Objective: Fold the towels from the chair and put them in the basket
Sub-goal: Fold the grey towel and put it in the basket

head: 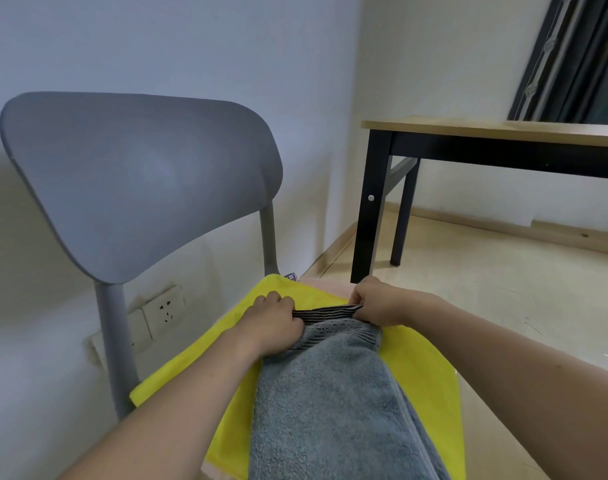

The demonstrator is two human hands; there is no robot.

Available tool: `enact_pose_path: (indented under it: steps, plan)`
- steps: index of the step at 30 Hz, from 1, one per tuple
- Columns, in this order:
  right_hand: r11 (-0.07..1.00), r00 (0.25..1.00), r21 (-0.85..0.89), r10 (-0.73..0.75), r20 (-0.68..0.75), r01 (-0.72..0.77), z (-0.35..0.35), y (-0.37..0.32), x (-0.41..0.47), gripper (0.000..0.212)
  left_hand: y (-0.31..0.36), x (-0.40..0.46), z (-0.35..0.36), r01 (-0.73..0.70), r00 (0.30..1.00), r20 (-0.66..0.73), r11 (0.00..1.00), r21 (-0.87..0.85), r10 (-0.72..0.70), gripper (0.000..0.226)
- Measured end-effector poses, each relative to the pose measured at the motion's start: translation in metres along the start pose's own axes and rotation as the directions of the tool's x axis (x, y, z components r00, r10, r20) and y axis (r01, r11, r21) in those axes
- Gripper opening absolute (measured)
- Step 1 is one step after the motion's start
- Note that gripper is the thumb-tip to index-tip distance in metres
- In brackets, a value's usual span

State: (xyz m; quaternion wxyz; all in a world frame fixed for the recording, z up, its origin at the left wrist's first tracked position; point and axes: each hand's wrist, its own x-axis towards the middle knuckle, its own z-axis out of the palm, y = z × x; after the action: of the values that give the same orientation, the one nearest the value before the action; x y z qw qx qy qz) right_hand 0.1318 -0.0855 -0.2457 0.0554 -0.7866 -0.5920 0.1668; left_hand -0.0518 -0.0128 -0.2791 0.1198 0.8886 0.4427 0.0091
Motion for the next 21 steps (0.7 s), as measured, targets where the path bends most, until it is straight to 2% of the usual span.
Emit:
enact_pose_path:
  steps: [4,7,10,12,16,18,21]
  plan:
    - [0.998,0.998,-0.011,-0.068,-0.007,0.067,-0.004,0.001,-0.006,0.021,0.008,-0.003,-0.015,0.021,0.999,0.045,0.999,-0.030,-0.019,0.019]
    - [0.993,0.992,-0.012,-0.115,-0.052,0.115,-0.012,-0.001,-0.020,0.018,0.015,-0.012,-0.024,0.005,0.999,0.049,0.988,-0.155,0.003,0.022]
    - [0.985,0.981,-0.025,-0.173,-0.088,0.172,-0.029,-0.008,-0.045,0.010,0.025,-0.033,-0.042,-0.069,0.998,-0.023,0.971,-0.227,0.066,0.025]
    - [0.977,0.972,-0.006,-0.213,-0.098,0.213,-0.049,-0.014,-0.073,0.008,0.032,-0.054,-0.063,-0.133,0.989,-0.085,0.968,-0.215,0.117,0.020]
    - [0.944,0.941,0.068,-0.313,-0.126,0.323,-0.090,-0.031,-0.150,0.012,0.052,-0.112,-0.114,-0.190,0.978,-0.110,0.975,-0.119,0.177,0.009]
    - [0.924,0.925,0.099,-0.354,-0.134,0.368,-0.109,-0.042,-0.194,0.018,0.067,-0.147,-0.143,-0.209,0.971,-0.135,0.976,-0.062,0.200,0.013]
    - [0.914,0.898,-0.052,-0.406,-0.167,0.404,-0.144,-0.058,-0.256,0.029,0.094,-0.198,-0.191,-0.281,0.947,-0.183,0.957,-0.071,0.264,0.037]
